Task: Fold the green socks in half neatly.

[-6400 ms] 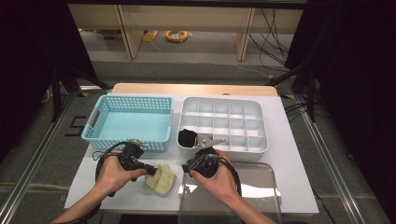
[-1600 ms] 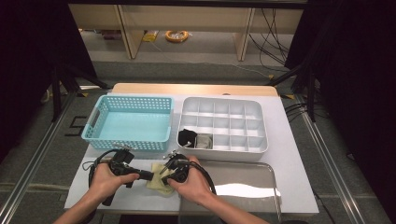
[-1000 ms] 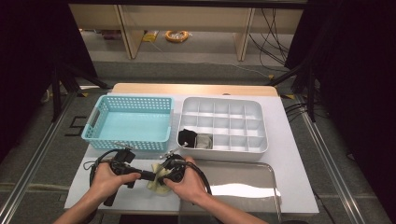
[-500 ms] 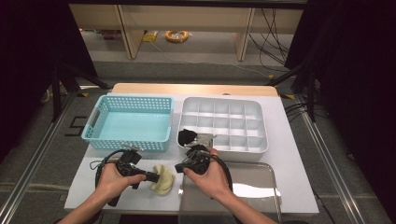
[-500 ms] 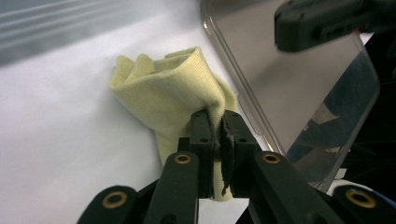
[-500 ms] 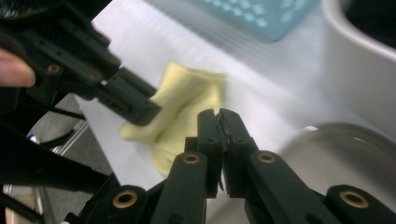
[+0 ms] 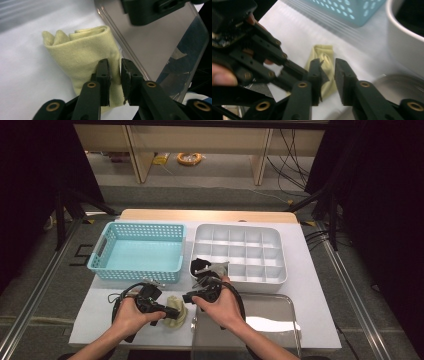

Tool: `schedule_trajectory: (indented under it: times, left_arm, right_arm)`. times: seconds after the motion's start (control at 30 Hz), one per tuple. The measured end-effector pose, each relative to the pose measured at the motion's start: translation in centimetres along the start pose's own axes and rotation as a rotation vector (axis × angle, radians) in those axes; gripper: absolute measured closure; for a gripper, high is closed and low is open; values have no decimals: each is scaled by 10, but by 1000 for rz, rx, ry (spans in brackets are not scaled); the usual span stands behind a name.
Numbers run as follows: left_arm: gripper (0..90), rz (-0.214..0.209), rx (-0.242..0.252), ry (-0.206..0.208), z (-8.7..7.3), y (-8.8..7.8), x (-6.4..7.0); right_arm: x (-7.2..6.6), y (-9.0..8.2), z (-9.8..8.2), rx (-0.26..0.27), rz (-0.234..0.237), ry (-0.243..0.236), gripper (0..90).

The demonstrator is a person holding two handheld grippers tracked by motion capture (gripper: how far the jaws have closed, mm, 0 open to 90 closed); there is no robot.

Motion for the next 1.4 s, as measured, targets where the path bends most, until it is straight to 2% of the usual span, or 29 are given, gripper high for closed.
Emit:
schedule_trajectory:
  times: [0.07, 0.1, 0.23, 0.27, 0.4, 0.43, 0.47, 0.5, 0.53, 0.6, 0.67, 0.77, 0.83, 0.9, 0.97, 1.0, 1.2, 1.23, 1.27, 1.37, 1.4]
  left_arm:
    - [747, 14, 2, 30, 0, 2, 1]
    - [743, 14, 2, 35, 0, 2, 3]
    - [724, 10, 2, 55, 0, 3, 5]
    - [719, 6, 7, 60, -1, 4, 5]
    - [713, 6, 4, 79, -1, 2, 6]
    - [714, -4, 18, 68, -2, 2, 8]
    - [716, -5, 11, 77, -3, -1, 9]
    - [720, -10, 15, 89, -4, -2, 9]
    - [724, -8, 15, 86, -6, -4, 10]
    - [735, -31, 29, 92, -11, -5, 12]
    - [746, -15, -2, 92, -15, -7, 13]
    - [751, -15, -5, 84, -18, -4, 12]
    - [751, -31, 7, 84, -18, 1, 10]
    - [753, -4, -21, 91, -19, 3, 10]
    - [756, 3, -16, 84, -19, 5, 11]
    - [756, 9, -20, 98, -20, 4, 10]
    - [761, 18, 16, 118, -20, -2, 15]
    - [762, 31, 20, 125, -19, -6, 15]
    - [763, 9, 47, 126, -19, -7, 14]
    - [768, 32, 75, 115, -20, -13, 11]
    - [768, 40, 79, 111, -20, -13, 9]
  right_arm:
    - [-2, 5, 3, -9, 7, 15, 723]
    - [-1, 8, 4, -10, 1, 9, 709]
    - [0, 16, 3, -54, -3, 56, 713]
    - [2, 18, 3, -57, -4, 40, 726]
    - [2, 23, 1, -83, -13, 42, 825]
    - [2, 24, 1, -87, -16, 41, 838]
    - [2, 25, 0, -96, -11, 50, 844]
    - [4, 26, 1, -89, -16, 35, 848]
    - [4, 26, 0, -98, -18, 43, 850]
    - [4, 26, 0, -101, -22, 43, 853]
    - [4, 26, -1, -100, -34, 42, 856]
    - [4, 27, -2, -108, -39, 40, 856]
    - [5, 28, -2, -104, -43, 29, 856]
    - [5, 28, -2, -101, -43, 23, 856]
    - [5, 27, -2, -108, -44, 41, 855]
    - [5, 28, -3, -106, -40, 39, 855]
    - [6, 27, -3, -98, -45, 35, 855]
    - [6, 28, -3, -87, -40, 15, 855]
    - [6, 28, -3, -93, -45, 25, 855]
    - [5, 27, -4, -96, -41, 33, 855]
    - [6, 27, -3, -89, -41, 9, 855]
Point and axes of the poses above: each handheld gripper's, and its own axes: y roughly forward along the jaws, z roughly out of its top, x roughly to its right, the point moved 2 cm from there along y, roughly forward along the jaws, and after that the axes turned 10 degrees about -x, right-handed, at the moved point
